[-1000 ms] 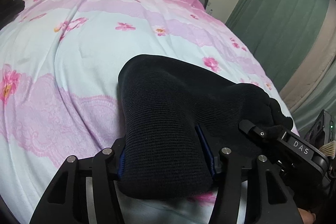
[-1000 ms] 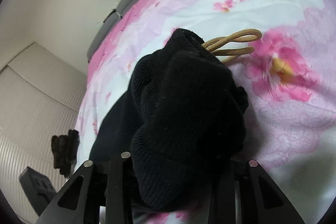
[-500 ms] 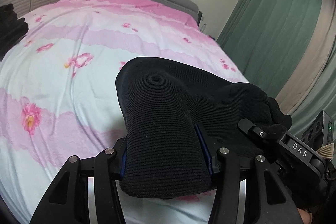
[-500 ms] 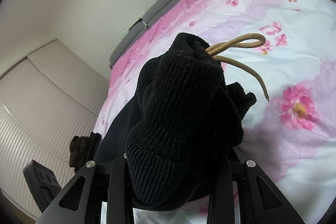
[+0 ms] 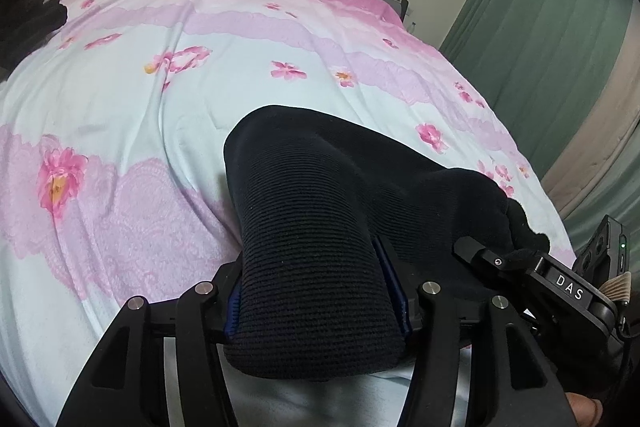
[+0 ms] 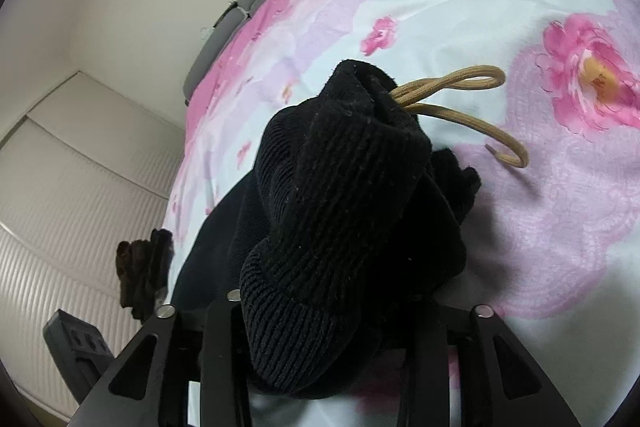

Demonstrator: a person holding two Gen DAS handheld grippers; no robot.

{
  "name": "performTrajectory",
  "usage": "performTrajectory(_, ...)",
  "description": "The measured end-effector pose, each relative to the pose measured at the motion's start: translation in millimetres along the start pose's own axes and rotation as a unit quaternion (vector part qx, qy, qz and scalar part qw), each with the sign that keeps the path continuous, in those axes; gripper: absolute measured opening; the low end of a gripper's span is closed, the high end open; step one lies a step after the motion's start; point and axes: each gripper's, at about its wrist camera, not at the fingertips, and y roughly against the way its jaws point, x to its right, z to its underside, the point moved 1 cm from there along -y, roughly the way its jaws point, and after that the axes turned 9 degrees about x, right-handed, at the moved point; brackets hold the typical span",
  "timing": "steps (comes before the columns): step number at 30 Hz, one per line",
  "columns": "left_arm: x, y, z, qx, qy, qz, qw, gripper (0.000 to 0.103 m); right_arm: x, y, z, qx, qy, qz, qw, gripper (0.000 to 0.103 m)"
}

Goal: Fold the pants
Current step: 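Lift the folded bundle off the bed with both tools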

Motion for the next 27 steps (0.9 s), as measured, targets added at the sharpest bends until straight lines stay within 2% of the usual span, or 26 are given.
performTrajectory(3, 2, 0, 3, 0.001, -0.007, -0.003, 1.0000, 0.060, 4, 2, 1, -0.001, -0.003, 0.024, 1.000, 0.056)
performTrajectory(5, 1, 1, 6, 0.001, -0.006, -0.004, 1.0000, 0.061, 8, 4, 3, -0.004, -0.006, 0.042, 0.999, 0.057)
performTrajectory(13, -5, 4, 11, 0.000, -0.004, -0.002, 1.0000, 0.063, 15, 26, 14, 0.005, -0.041, 0.066, 0.997, 0.060)
performTrajectory(15, -6, 5, 11, -0.002, 0.000, 0.000, 1.0000, 0.063, 16, 27, 20, 0.000, -0.049, 0.069, 0.996, 0.067)
performTrajectory(17, -8, 5, 12, -0.002, 0.002, 0.002, 1.0000, 0.064, 16, 24, 23, -0.010, -0.055, 0.073, 0.996, 0.069)
performTrajectory(21, -9, 5, 13, -0.002, 0.002, 0.000, 1.0000, 0.066, 14, 15, 23, -0.021, -0.056, 0.068, 0.996, 0.089)
performTrajectory(25, -8, 4, 14, 0.000, -0.001, -0.005, 1.0000, 0.067, 20, -4, 22, -0.036, -0.071, 0.081, 0.994, 0.093)
performTrajectory(27, -8, 2, 14, 0.001, -0.001, -0.007, 1.0000, 0.068, 24, -15, 19, -0.040, -0.090, 0.065, 0.993, 0.095)
